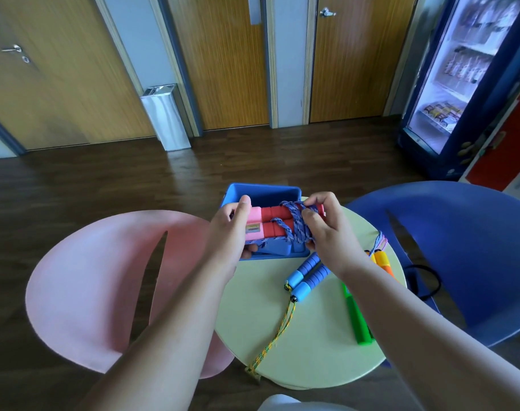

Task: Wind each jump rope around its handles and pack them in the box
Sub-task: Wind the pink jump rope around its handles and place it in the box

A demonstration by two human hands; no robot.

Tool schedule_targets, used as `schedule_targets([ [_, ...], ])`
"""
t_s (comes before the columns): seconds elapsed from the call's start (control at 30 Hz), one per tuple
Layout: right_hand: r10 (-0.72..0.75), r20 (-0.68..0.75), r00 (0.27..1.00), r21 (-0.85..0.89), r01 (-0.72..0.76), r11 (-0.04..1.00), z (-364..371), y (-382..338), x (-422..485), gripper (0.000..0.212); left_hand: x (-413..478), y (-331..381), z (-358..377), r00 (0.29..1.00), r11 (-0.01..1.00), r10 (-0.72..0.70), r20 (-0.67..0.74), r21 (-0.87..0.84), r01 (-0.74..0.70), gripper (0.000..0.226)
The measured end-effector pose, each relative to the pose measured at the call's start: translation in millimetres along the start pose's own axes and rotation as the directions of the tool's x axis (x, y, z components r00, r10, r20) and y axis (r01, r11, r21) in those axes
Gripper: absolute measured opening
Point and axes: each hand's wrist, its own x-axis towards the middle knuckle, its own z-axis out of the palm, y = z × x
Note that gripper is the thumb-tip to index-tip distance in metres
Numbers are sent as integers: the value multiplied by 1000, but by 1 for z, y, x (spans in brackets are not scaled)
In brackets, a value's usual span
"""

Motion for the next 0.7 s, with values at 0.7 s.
schedule_targets([
  [0.7, -305, -97, 947, -161, 288, 944, -7, -17, -8, 31, -17, 2, -5, 980, 980, 199, -17, 10, -199, 28],
])
